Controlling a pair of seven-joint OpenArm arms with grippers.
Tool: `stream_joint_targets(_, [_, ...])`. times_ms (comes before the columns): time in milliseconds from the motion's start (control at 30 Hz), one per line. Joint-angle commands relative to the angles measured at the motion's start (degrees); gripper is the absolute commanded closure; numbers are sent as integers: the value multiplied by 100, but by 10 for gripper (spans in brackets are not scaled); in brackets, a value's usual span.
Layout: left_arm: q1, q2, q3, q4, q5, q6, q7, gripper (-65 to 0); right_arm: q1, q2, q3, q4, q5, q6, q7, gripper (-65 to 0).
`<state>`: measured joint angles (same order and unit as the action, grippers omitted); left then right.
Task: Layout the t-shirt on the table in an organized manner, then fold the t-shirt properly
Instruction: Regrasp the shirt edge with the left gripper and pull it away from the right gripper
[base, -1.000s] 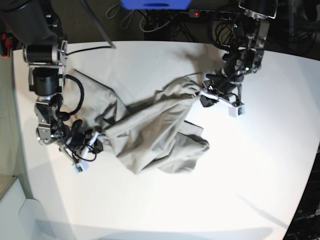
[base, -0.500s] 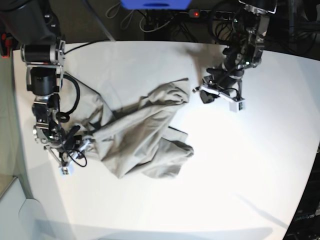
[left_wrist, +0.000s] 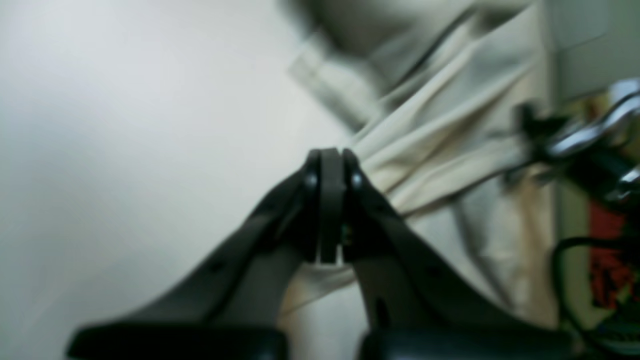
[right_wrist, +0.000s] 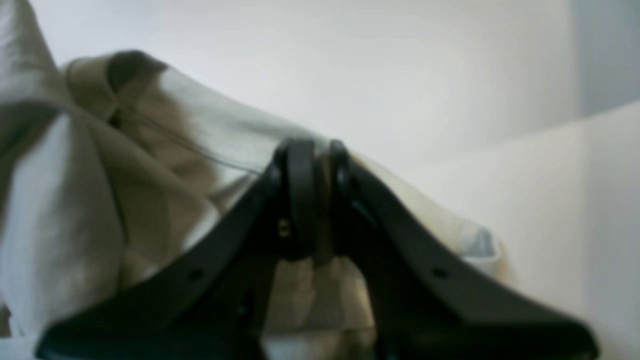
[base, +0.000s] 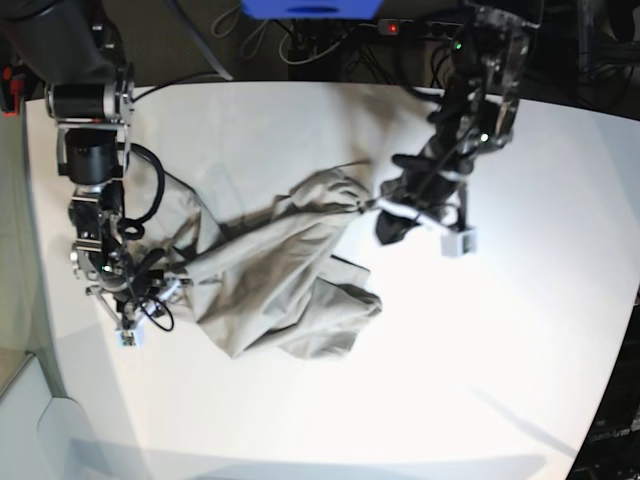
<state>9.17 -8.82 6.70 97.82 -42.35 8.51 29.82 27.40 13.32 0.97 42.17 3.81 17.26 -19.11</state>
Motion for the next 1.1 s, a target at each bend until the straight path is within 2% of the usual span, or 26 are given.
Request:
stream_joint_targets(0, [-77, 25, 3, 60, -33, -56, 2, -9, -10, 8, -5, -11, -104, -104, -317, -48])
stream_joint_targets(267, [-640, 148, 1110, -433, -25, -12, -24, -9, -19, 0, -5, -11, -104, -104, -326, -48])
stream_joint_targets(467, [-684, 113, 1225, -1171, -25, -12, -51, -8, 7, 35, -5, -11, -104, -104, -326, -48])
stream_joint_targets(767, [-675, -635, 1198, -2059, -25, -3, -59, -6, 51, 149, 30, -11, -104, -121, -282, -48])
stream_joint_targets(1067, [-156, -1479, 1119, -2121, -33, -3, -77, -5, 139, 334, 39, -11, -104, -139, -335, -48])
